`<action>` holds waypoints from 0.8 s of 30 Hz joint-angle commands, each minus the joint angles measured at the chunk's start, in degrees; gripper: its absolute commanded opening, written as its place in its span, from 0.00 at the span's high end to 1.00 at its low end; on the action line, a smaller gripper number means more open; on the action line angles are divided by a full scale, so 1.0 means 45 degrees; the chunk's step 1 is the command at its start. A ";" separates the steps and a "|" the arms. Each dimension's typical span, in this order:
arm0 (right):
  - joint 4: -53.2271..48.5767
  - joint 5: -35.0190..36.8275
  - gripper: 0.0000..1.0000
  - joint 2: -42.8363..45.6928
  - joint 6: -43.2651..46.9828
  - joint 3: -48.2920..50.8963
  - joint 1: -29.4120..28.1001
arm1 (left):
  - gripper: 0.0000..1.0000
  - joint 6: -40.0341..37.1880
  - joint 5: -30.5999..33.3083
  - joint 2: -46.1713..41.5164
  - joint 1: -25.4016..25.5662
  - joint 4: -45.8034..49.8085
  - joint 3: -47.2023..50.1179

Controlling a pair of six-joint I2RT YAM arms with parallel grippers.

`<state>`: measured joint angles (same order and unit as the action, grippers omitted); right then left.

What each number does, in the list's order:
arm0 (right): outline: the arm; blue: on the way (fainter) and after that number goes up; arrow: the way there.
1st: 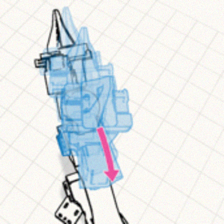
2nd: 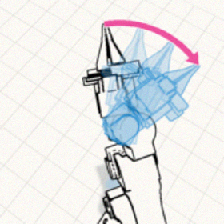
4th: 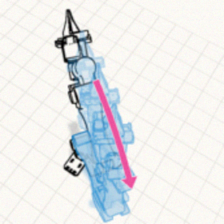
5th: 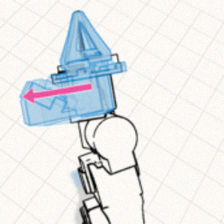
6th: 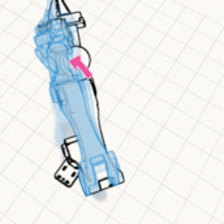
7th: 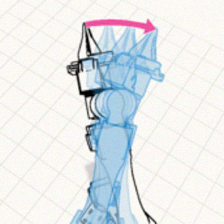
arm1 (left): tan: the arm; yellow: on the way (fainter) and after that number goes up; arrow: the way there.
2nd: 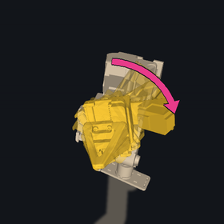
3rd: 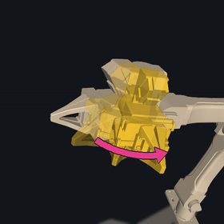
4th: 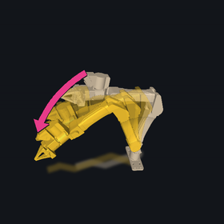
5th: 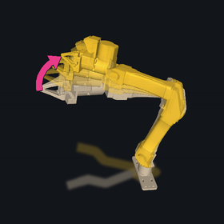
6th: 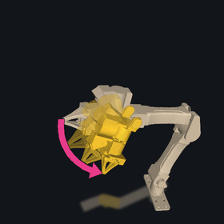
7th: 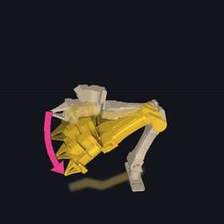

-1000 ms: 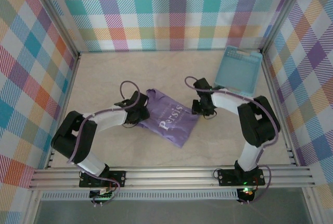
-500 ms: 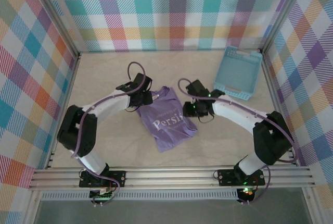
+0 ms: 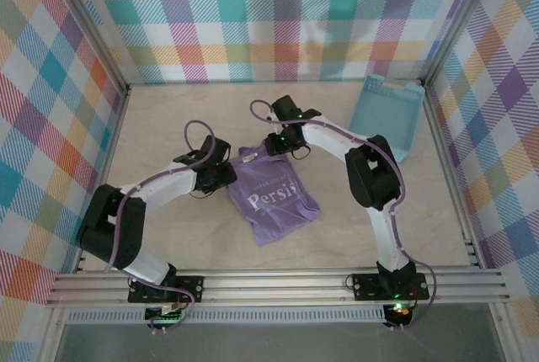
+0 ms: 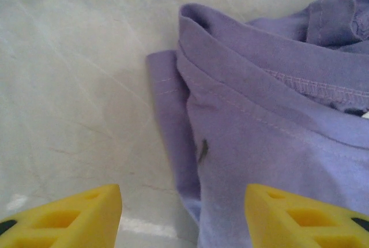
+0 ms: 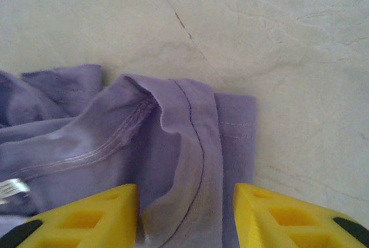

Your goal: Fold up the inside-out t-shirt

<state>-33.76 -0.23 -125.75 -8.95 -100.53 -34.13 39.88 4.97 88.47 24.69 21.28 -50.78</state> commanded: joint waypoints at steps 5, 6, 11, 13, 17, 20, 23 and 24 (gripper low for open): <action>-0.1287 0.0170 0.52 -0.1588 0.1138 -0.2426 0.0323 | 0.41 0.0572 -0.1081 0.1559 -0.0358 -0.1091 -0.0427; -0.1566 0.0150 0.53 -0.1950 0.1165 -0.2927 0.0367 | 0.42 0.0554 -0.1085 0.1727 -0.0386 -0.1083 -0.0499; -0.2382 -0.0226 0.49 -0.2663 0.1158 -0.4172 0.0412 | 0.41 0.0535 -0.1285 0.2300 -0.0562 -0.1595 -0.0727; -0.2406 -0.0587 0.44 -0.2253 0.1026 -0.4031 0.0451 | 0.42 0.0514 -0.1355 0.2339 -0.0584 -0.1697 -0.0728; -0.1873 -0.1335 0.30 -0.0687 0.0726 -0.2824 0.0609 | 0.42 0.0380 -0.1575 0.2516 -0.0623 -0.1863 -0.0862; -0.1391 -0.1661 0.25 0.0318 0.0228 -0.1742 0.0857 | 0.43 0.0360 -0.1737 0.2583 -0.0661 -0.2114 -0.0873; -0.0251 -0.2740 0.24 0.1136 -0.0249 -0.0137 0.1185 | 0.46 0.0409 -0.1989 0.2524 -0.0685 -0.2491 -0.0826; 0.0104 -0.3070 0.24 0.1285 -0.0335 0.0305 0.1236 | 0.46 0.0435 -0.2066 0.2454 -0.0681 -0.2633 -0.0772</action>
<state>-38.17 -8.16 -123.39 -7.99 -102.91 -29.82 41.82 -1.08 96.71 22.17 19.84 -53.54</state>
